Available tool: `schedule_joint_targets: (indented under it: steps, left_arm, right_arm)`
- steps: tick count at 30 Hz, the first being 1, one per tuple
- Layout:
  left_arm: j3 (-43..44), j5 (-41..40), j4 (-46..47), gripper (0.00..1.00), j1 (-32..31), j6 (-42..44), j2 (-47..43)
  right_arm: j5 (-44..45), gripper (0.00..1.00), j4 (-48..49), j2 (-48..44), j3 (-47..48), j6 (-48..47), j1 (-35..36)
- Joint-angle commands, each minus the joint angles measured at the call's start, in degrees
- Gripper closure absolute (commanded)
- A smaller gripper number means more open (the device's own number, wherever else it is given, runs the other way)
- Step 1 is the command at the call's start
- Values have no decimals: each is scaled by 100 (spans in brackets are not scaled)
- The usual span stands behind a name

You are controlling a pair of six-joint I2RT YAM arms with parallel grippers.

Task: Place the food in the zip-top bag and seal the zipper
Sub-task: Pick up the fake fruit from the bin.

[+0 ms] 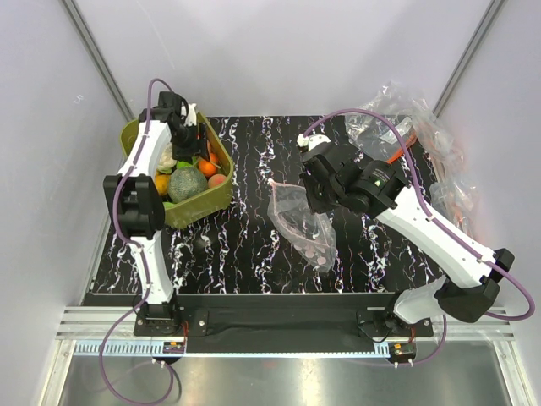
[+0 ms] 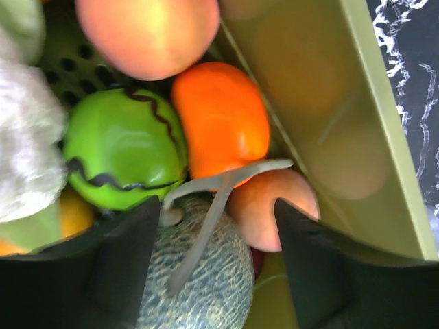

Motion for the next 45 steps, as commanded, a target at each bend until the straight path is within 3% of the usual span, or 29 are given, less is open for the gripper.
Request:
schedule_joint_targets:
  steps: [1, 3, 15, 17, 20, 25, 30, 37, 45]
  left_arm:
    - [158, 631, 331, 39, -2, -176, 95]
    - [87, 807, 471, 48, -2, -273, 130]
    - [-106, 1010, 595, 59, -2, -502, 447]
    - [-106, 949, 569, 56, -2, -519, 429]
    - [-202, 808, 569, 43, -2, -651, 245]
    - [-922, 327, 1350, 30, -37, -1107, -580]
    - [-1258, -27, 1711, 30, -195, -1196, -1179]
    - [-827, -202, 1404, 33, -327, -1240, -881]
    - [-1002, -888, 1631, 34, -379, -1591, -836]
  right_arm:
    - [-55, 100, 17, -37, 202, 20, -29]
    - [-46, 100, 26, -28, 193, 12, -38]
    - [68, 100, 43, -151, 62, -59, -38]
    - [77, 100, 52, -178, 35, -50, -29]
    - [69, 100, 87, -213, -18, -23, -38]
    - [86, 100, 140, -231, -53, -23, -38]
    - [104, 100, 166, -274, -88, -14, -38]
    - [86, 100, 201, -362, -176, -14, -38]
    - [139, 100, 166, -406, -220, 3, -38]
